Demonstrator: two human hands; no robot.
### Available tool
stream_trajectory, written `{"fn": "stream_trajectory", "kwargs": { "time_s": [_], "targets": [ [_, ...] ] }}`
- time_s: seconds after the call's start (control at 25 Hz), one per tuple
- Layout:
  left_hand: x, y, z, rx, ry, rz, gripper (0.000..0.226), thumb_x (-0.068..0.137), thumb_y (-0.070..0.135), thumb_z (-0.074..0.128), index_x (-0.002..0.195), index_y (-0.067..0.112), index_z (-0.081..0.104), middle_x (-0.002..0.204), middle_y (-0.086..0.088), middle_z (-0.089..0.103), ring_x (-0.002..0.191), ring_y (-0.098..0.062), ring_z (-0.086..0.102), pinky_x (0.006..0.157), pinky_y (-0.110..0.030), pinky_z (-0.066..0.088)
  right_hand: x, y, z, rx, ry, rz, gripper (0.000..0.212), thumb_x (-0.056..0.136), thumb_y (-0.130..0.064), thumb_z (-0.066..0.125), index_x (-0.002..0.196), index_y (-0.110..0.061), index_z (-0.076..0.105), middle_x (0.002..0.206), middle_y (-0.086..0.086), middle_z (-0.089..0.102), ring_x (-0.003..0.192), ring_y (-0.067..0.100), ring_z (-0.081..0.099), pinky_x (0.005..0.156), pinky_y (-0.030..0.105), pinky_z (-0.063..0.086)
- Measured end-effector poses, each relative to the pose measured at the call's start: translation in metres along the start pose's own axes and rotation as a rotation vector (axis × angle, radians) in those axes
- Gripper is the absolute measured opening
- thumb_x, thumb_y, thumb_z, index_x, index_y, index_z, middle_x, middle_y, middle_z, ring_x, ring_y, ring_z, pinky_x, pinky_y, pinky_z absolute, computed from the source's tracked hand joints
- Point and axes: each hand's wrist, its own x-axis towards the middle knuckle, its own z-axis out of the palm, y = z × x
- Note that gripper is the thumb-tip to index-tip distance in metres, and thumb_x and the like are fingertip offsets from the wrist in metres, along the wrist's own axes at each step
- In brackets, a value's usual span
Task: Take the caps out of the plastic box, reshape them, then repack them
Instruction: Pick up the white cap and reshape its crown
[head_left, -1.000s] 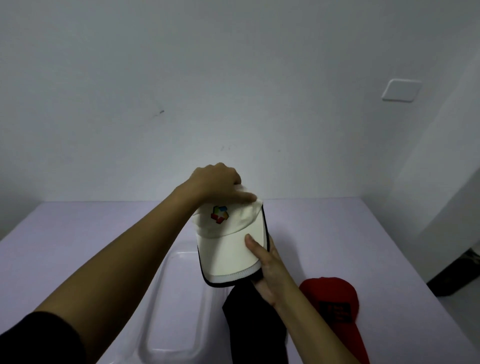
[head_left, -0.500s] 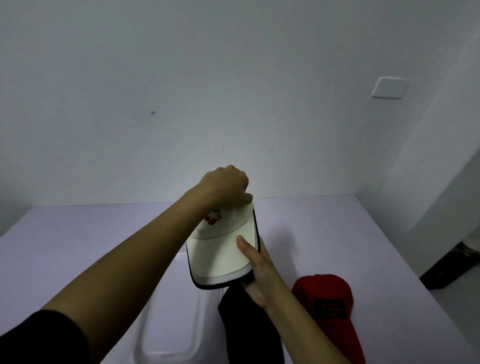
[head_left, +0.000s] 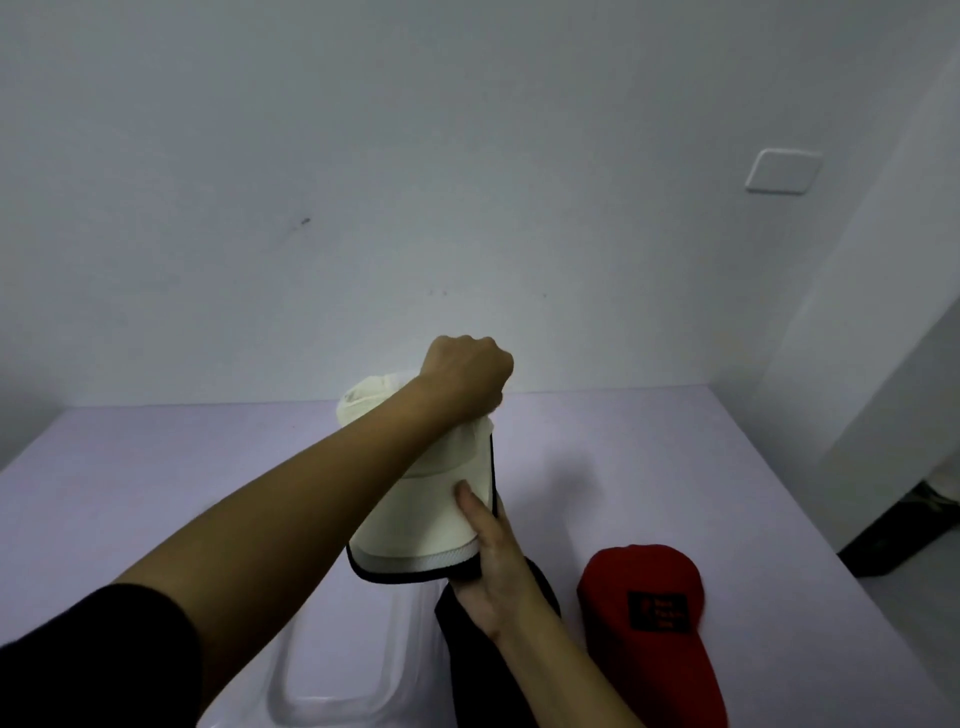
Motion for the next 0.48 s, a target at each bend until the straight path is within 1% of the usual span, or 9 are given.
{"fn": "stream_trajectory", "kwargs": {
  "time_s": [0.04,0.08,0.16,0.2,0.24,0.32,0.4,0.44,0.48],
  "targets": [
    [0.002,-0.001,-0.001,-0.007,0.078,-0.033,0.028,0.095,0.031,0.049,0.084,0.006,0.056,0.087,-0.008,0.06,0.076,-0.028,0.056,0.064,-0.032,0.036,-0.001,0.003,0.0,0.001,-0.016,0.008,0.057,0.078,-0.027,0.069,0.132,-0.02,0.052,0.128,0.013,0.063,0.118,0.032,0.059,0.092,0.044,0.053],
    [0.003,-0.003,-0.005,-0.058,0.174,-0.067,0.036,0.096,0.037,0.045,0.084,0.005,0.058,0.08,-0.007,0.057,0.074,-0.028,0.058,0.063,-0.032,0.036,-0.002,0.006,-0.001,0.002,-0.022,0.012,0.056,0.078,-0.027,0.068,0.131,-0.02,0.053,0.128,0.013,0.063,0.118,0.032,0.059,0.093,0.044,0.052],
    [0.001,-0.017,-0.018,-0.323,0.337,-0.1,0.051,0.094,0.052,0.039,0.073,0.009,0.056,0.071,-0.005,0.055,0.07,-0.028,0.059,0.062,-0.032,0.04,-0.003,0.005,-0.006,0.024,-0.006,0.01,0.059,0.076,-0.027,0.07,0.132,-0.018,0.053,0.127,0.013,0.063,0.118,0.031,0.059,0.095,0.044,0.052],
    [-0.001,-0.027,-0.023,-0.483,0.344,-0.103,0.055,0.092,0.056,0.038,0.069,0.01,0.056,0.069,-0.004,0.06,0.067,-0.025,0.06,0.063,-0.031,0.043,-0.003,0.002,-0.009,0.043,0.011,0.002,0.066,0.072,-0.03,0.075,0.132,-0.018,0.052,0.128,0.013,0.063,0.117,0.031,0.06,0.093,0.043,0.053],
    [-0.003,-0.041,-0.023,-0.644,0.316,-0.088,0.056,0.091,0.057,0.039,0.069,0.011,0.06,0.071,-0.003,0.065,0.067,-0.022,0.062,0.066,-0.031,0.046,-0.002,-0.003,-0.014,0.063,0.026,-0.013,0.075,0.065,-0.033,0.081,0.133,-0.019,0.052,0.128,0.013,0.063,0.116,0.03,0.061,0.089,0.041,0.055],
    [-0.009,-0.068,-0.014,-0.906,0.155,-0.038,0.051,0.091,0.055,0.042,0.084,0.014,0.071,0.084,-0.001,0.072,0.076,-0.015,0.068,0.076,-0.031,0.051,0.001,-0.016,-0.02,0.089,0.052,-0.046,0.09,0.051,-0.038,0.089,0.131,-0.019,0.053,0.127,0.012,0.064,0.111,0.027,0.064,0.079,0.037,0.058],
    [-0.018,-0.083,0.006,-0.995,-0.037,-0.002,0.044,0.09,0.053,0.047,0.096,0.017,0.072,0.098,-0.001,0.072,0.092,-0.016,0.067,0.088,-0.036,0.052,0.004,-0.027,-0.023,0.09,0.061,-0.058,0.094,0.045,-0.04,0.09,0.129,-0.018,0.055,0.124,0.011,0.066,0.105,0.025,0.067,0.072,0.033,0.058],
    [-0.021,-0.083,0.017,-1.026,-0.091,0.009,0.041,0.09,0.05,0.049,0.097,0.016,0.071,0.1,-0.004,0.071,0.095,-0.019,0.066,0.089,-0.039,0.051,0.006,-0.029,-0.023,0.086,0.064,-0.06,0.095,0.044,-0.04,0.091,0.129,-0.018,0.056,0.124,0.011,0.066,0.104,0.024,0.068,0.071,0.033,0.058],
    [-0.022,-0.08,0.028,-1.081,-0.107,0.024,0.036,0.091,0.045,0.051,0.096,0.014,0.07,0.099,-0.006,0.071,0.095,-0.022,0.065,0.088,-0.04,0.051,0.007,-0.03,-0.022,0.083,0.067,-0.058,0.095,0.043,-0.04,0.091,0.128,-0.018,0.056,0.123,0.01,0.066,0.103,0.024,0.068,0.07,0.032,0.058]
  ]
}}
